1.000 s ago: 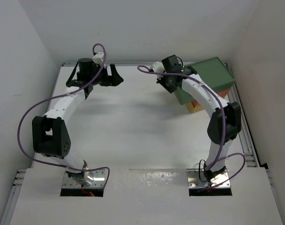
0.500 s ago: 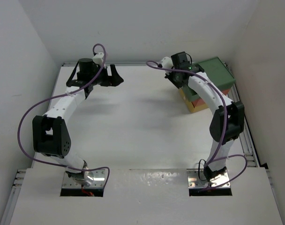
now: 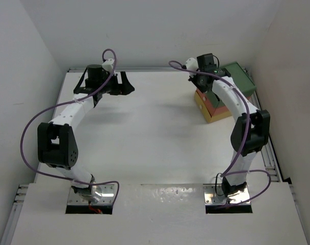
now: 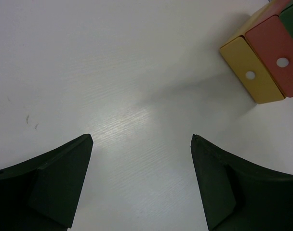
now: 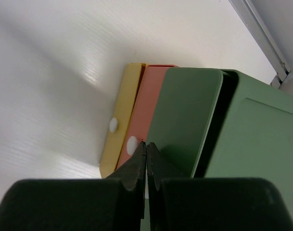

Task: Sort the stationery into containers
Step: Close the drawer in the storage box, then reset both arms

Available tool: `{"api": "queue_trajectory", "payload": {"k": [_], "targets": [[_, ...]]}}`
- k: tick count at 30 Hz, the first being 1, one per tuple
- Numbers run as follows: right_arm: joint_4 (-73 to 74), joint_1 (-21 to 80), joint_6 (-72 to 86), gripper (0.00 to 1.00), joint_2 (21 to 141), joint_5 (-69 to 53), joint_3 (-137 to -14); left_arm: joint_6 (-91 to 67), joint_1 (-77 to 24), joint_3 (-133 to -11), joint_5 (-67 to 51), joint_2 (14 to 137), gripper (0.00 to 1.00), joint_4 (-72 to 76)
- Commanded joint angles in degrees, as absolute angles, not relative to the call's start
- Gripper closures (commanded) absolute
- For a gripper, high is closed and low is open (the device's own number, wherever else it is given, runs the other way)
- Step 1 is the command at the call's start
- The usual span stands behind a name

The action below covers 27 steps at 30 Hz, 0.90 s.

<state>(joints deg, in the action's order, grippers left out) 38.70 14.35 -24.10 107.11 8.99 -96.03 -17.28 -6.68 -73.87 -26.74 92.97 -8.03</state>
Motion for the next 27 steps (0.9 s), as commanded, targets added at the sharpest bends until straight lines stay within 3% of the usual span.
{"api": "queue_trajectory", "payload": {"k": [1,13,16,18,21,22,25,27], "targets": [[37.36,13.01,-25.13,1.0,107.49,10.46,-98.26,-17.67,-6.06,-76.2,-27.33,92.99,0.11,-6.24],[37.09,11.87,-25.84,1.0,106.88,10.55,-98.35,-17.49,-5.98,-76.64,-26.89,93.78,0.1,-6.42],[41.02,11.95,-24.26,0.98,106.26,6.62,-100.36,-17.32,-5.98,-77.08,-26.37,93.61,0.05,-6.77],[44.11,12.22,-22.16,0.91,105.04,1.78,-101.95,-16.79,-5.89,-77.34,-26.02,93.43,0.0,-7.03],[50.0,12.48,-18.2,0.7,102.06,-10.34,-104.15,-15.39,-5.63,-78.13,-26.45,93.34,0.0,-8.78],[52.01,12.74,-15.76,0.58,101.43,-16.29,-104.15,-13.99,-5.36,-78.57,-27.67,93.43,0.0,-9.57],[54.31,12.75,-11.01,0.4,98.01,-26.67,-101.87,-10.74,-3.78,-80.15,-30.92,93.51,0.0,-13.61],[53.27,12.57,-7.23,0.35,94.68,-29.69,-97.23,-7.75,-2.9,-80.86,-30.07,93.17,0.0,-17.65]]}}
